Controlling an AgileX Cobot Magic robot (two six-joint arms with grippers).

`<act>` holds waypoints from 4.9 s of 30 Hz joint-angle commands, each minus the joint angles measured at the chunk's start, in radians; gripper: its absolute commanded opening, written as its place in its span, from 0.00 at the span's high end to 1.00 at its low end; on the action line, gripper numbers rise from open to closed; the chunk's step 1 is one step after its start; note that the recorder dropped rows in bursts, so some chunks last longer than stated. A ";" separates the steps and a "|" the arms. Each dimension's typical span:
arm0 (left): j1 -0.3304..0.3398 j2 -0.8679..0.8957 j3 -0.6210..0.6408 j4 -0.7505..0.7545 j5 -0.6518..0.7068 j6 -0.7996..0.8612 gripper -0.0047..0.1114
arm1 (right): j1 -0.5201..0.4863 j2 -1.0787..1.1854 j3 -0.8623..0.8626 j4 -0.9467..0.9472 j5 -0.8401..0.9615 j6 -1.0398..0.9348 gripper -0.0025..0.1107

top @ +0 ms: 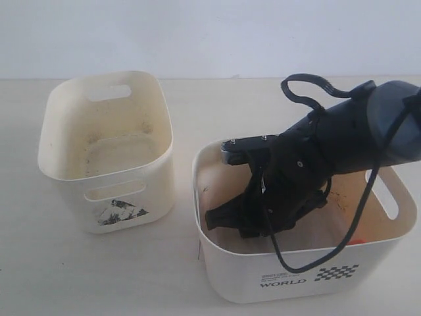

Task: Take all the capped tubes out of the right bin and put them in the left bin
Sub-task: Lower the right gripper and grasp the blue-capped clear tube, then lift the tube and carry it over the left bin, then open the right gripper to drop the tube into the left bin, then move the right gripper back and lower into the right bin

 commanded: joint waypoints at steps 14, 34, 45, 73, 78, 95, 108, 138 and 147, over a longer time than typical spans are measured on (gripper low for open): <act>0.000 0.000 -0.004 -0.006 -0.006 -0.010 0.92 | -0.001 -0.280 0.007 -0.023 0.060 0.001 0.98; 0.000 0.000 -0.004 -0.006 -0.006 -0.010 0.92 | 0.174 -0.297 -0.092 0.093 -0.789 0.022 0.98; 0.000 0.000 -0.004 -0.006 -0.006 -0.010 0.92 | 0.179 -0.084 -0.203 0.093 -0.760 0.041 0.61; 0.000 0.000 -0.004 -0.006 -0.006 -0.010 0.92 | 0.179 -0.549 -0.203 -0.143 0.190 -0.267 0.61; 0.000 0.000 -0.004 -0.006 -0.006 -0.010 0.92 | 0.179 -0.559 -0.201 -0.454 0.564 0.083 0.61; 0.000 0.000 -0.004 -0.006 -0.006 -0.010 0.92 | 0.179 -0.351 -0.201 -0.380 0.714 0.185 0.61; 0.000 0.000 -0.004 -0.006 -0.006 -0.010 0.92 | 0.025 -0.212 -0.201 -0.229 0.682 0.107 0.61; 0.000 0.000 -0.004 -0.006 -0.006 -0.010 0.92 | -0.001 0.005 -0.199 -0.256 0.600 0.147 0.35; 0.000 0.000 -0.004 -0.006 -0.006 -0.010 0.92 | -0.001 0.076 -0.199 -0.256 0.591 0.092 0.35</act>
